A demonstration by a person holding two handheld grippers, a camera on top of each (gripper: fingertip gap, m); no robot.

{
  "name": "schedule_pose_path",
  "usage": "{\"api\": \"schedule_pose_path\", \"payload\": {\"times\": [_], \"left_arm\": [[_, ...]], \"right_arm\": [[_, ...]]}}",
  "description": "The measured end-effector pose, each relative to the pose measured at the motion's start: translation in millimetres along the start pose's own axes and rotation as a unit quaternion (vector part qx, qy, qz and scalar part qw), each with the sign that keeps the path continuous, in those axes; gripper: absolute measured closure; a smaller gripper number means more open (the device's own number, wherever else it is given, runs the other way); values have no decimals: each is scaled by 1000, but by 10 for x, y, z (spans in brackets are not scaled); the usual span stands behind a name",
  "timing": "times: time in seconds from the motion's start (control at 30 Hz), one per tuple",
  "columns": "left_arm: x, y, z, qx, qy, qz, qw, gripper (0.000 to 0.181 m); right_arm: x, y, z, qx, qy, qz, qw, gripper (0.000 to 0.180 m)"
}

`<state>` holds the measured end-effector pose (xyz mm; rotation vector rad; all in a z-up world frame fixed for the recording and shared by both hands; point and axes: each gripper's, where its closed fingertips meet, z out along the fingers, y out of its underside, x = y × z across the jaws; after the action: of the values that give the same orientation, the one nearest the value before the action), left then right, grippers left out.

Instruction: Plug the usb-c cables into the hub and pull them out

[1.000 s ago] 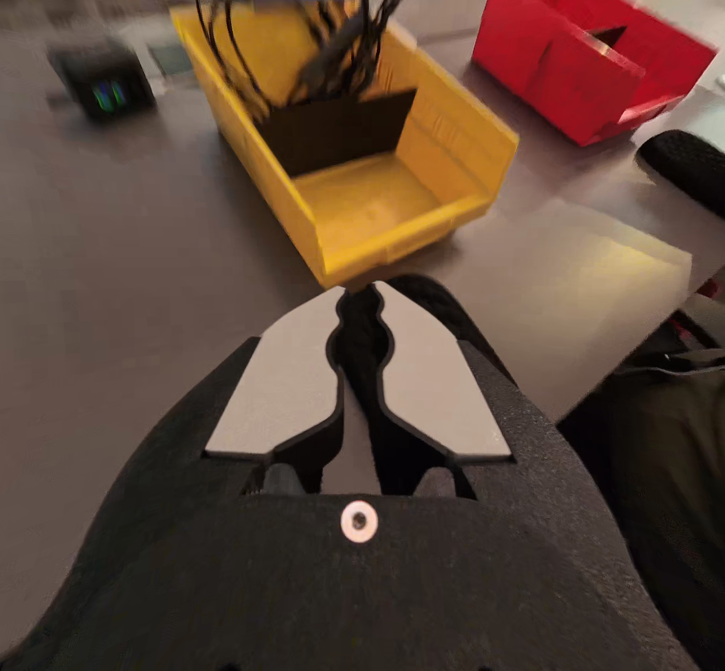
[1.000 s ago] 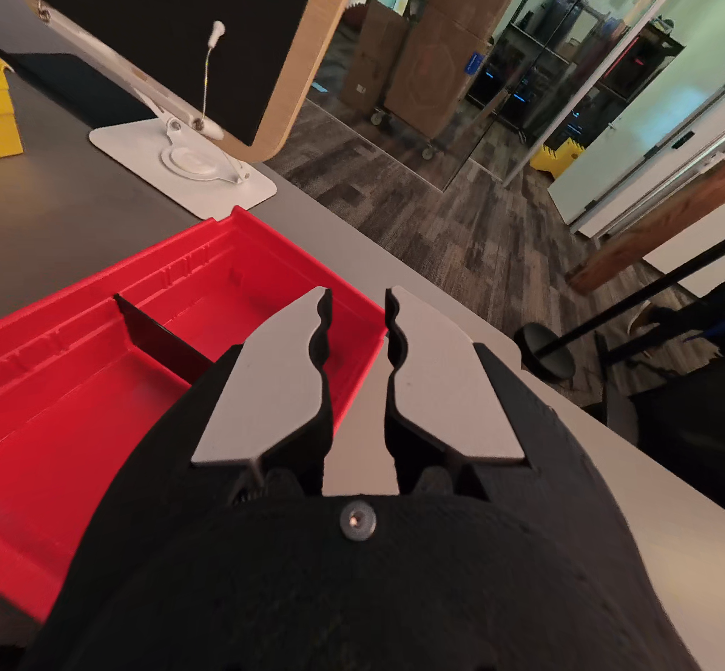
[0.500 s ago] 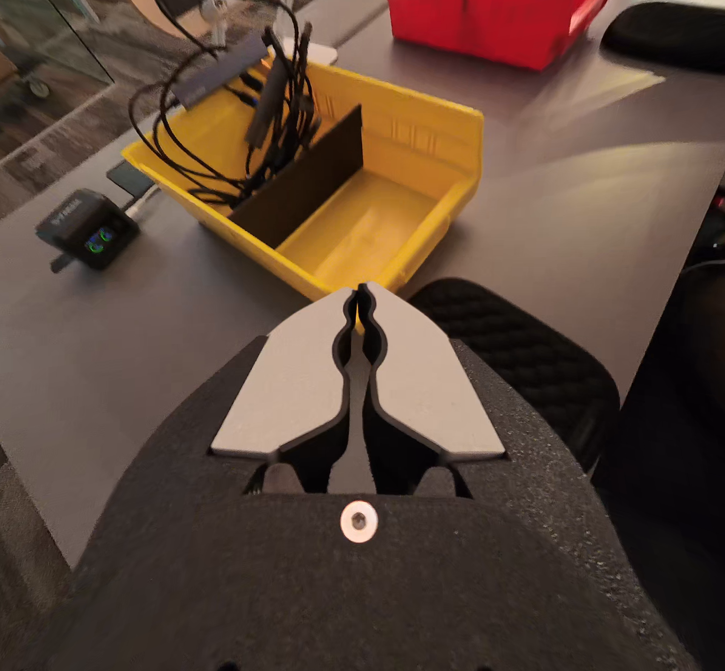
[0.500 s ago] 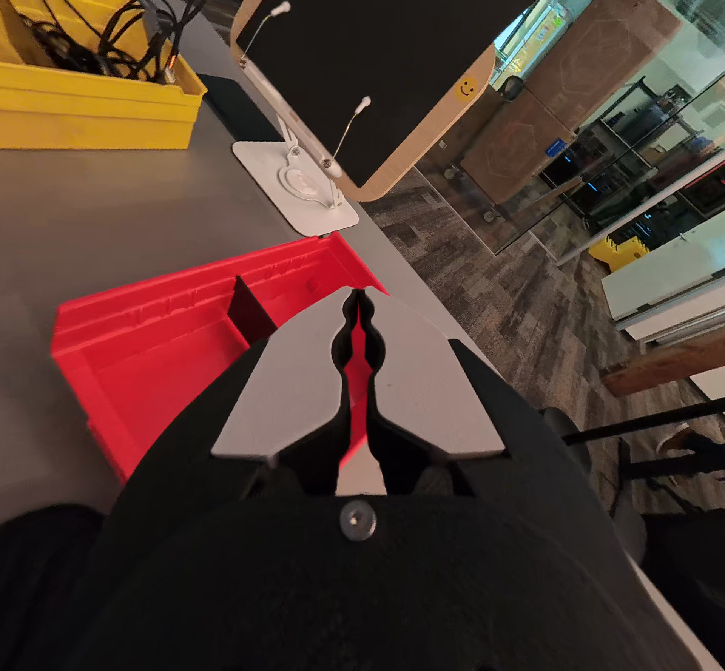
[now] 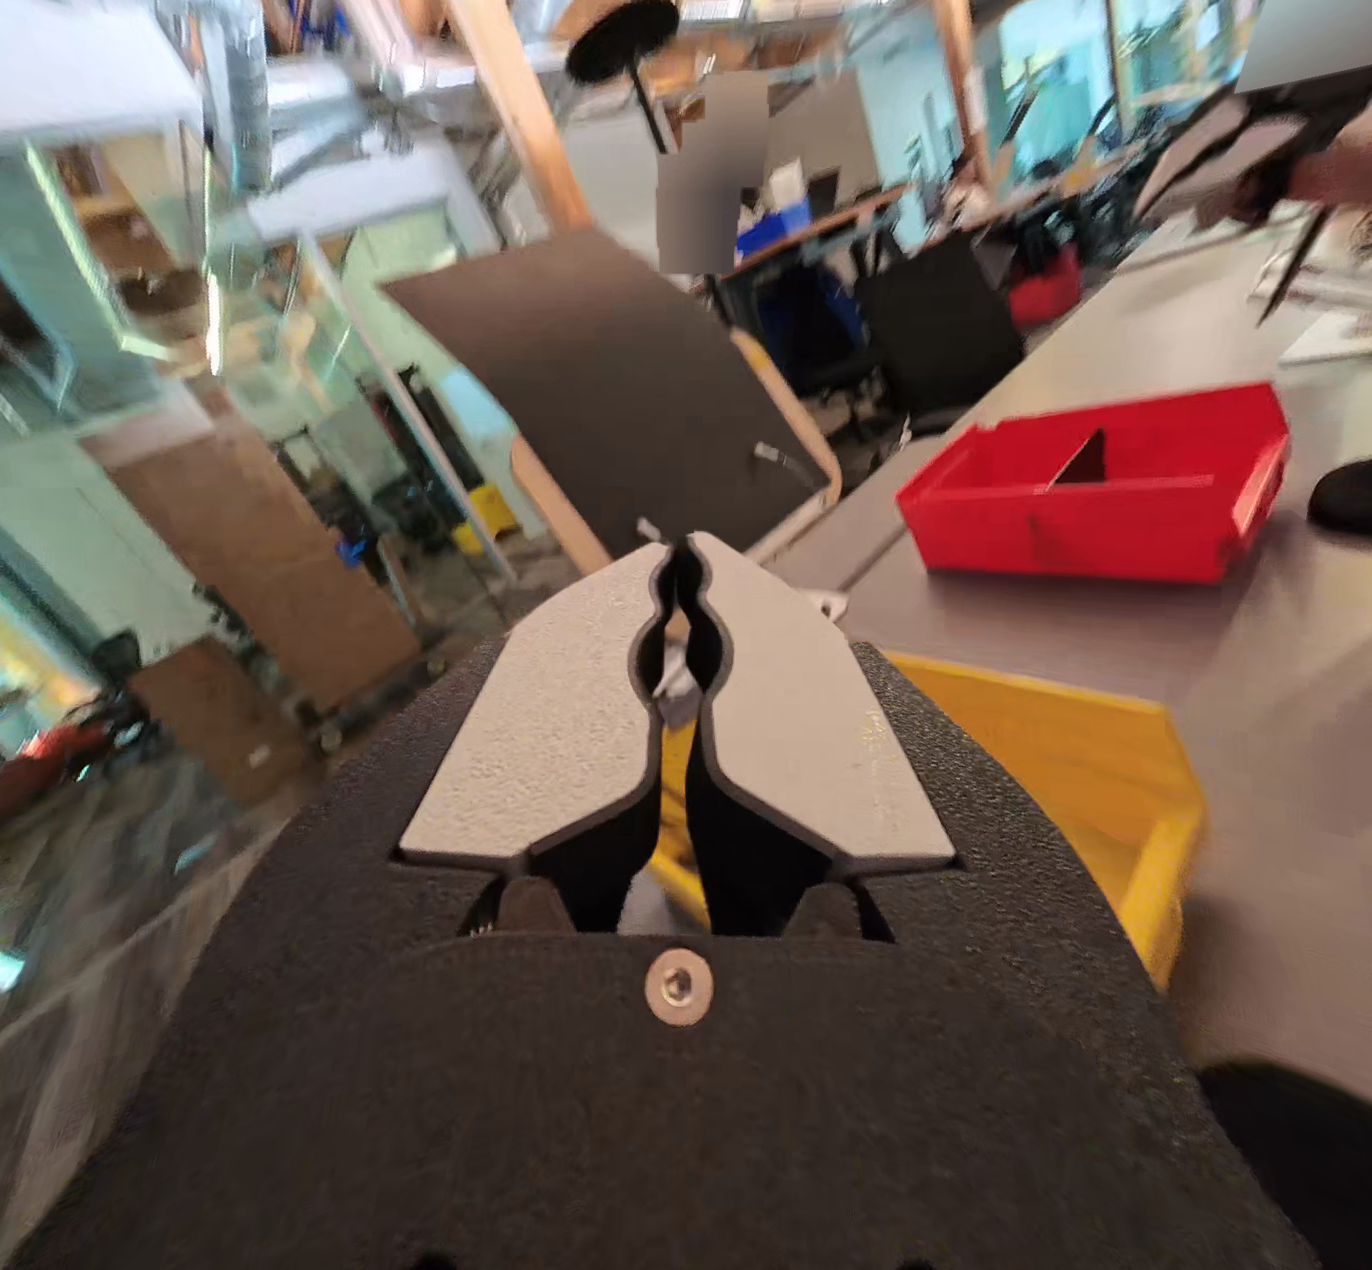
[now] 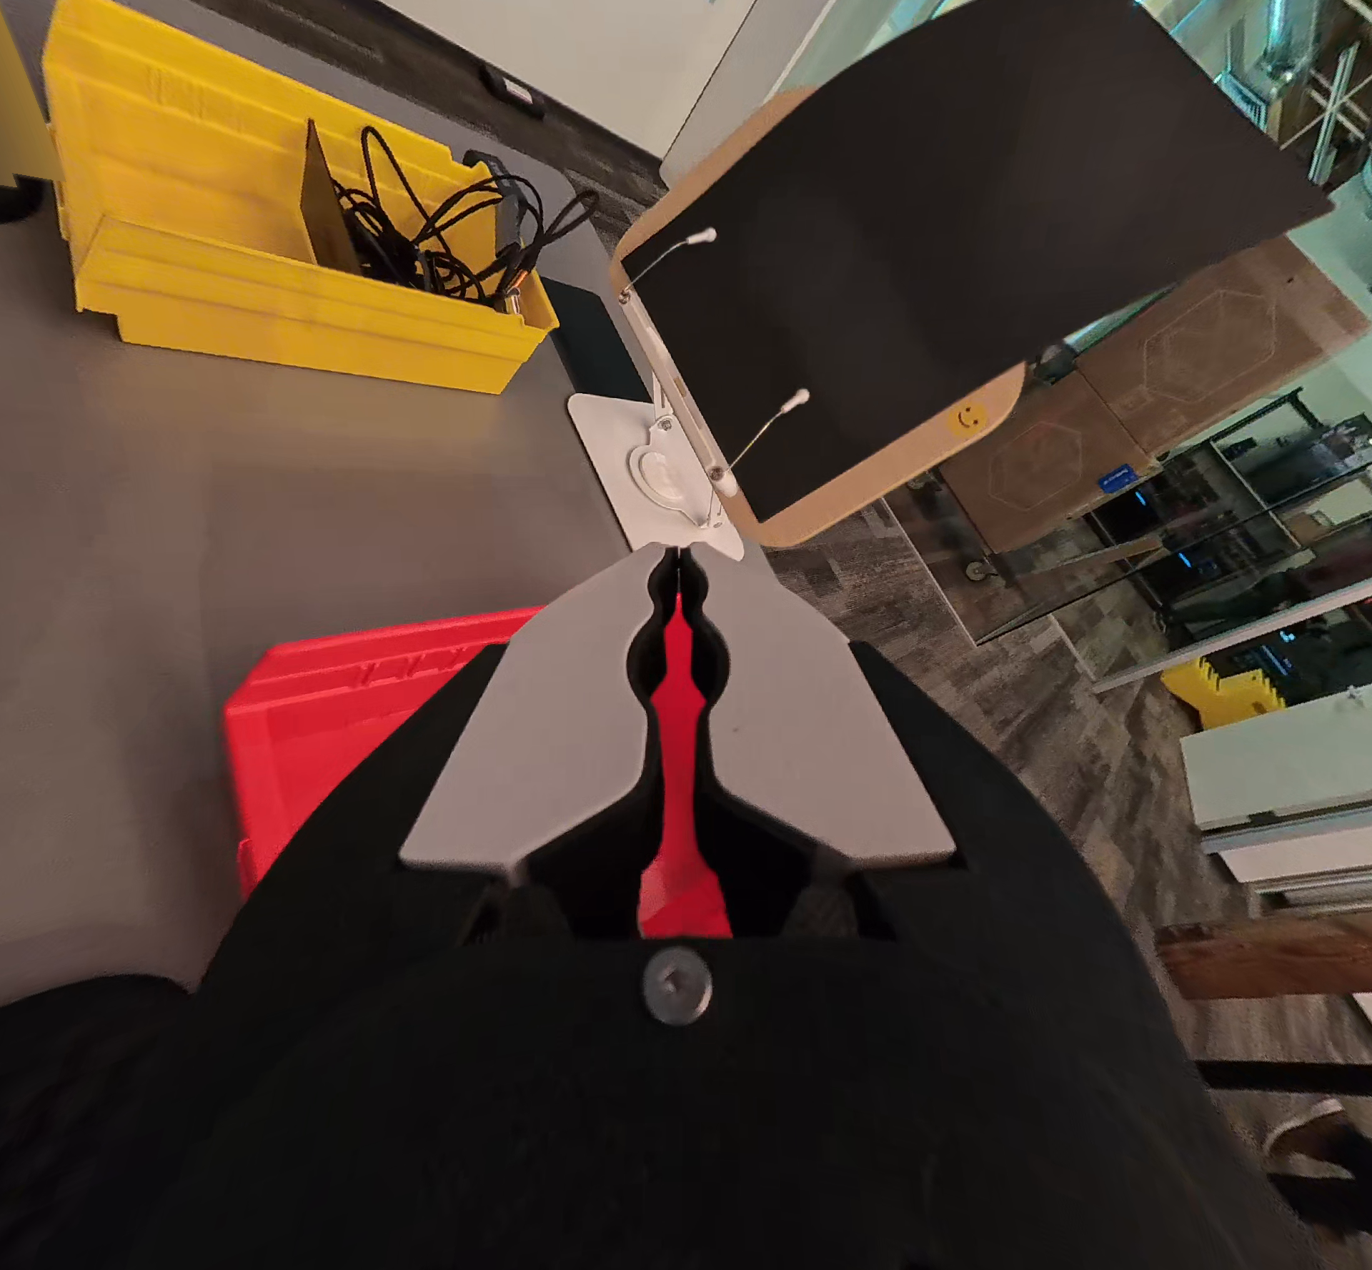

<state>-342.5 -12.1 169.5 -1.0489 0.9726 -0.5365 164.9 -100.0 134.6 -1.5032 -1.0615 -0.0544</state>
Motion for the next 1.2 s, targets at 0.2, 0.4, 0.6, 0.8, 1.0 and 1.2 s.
{"api": "schedule_pose_path", "payload": {"times": [0.2, 0.4, 0.6, 0.8, 1.0, 1.2], "left_arm": [[57, -520, 617, 59, 60, -23, 996, 181], [313, 126, 1186, -69, 20, -144, 987, 181], [257, 971, 1543, -250, -27, -2, 968, 154], [284, 1910, 1776, -393, -28, 146, 908, 132], [479, 2343, 1937, -425, 13, 206, 881, 126], [437, 2472, 2068, -427, -22, 309, 850, 133]], "right_arm": [[306, -69, 159, -6, 89, 7, 996, 174], [533, 92, 206, 26, 178, 48, 983, 160], [621, 348, 408, -18, 176, 70, 982, 155], [351, 220, 629, -22, 123, 23, 992, 154], [86, 217, 813, -42, 69, -27, 996, 153], [1, 346, 955, -64, 37, -19, 997, 153]]}}
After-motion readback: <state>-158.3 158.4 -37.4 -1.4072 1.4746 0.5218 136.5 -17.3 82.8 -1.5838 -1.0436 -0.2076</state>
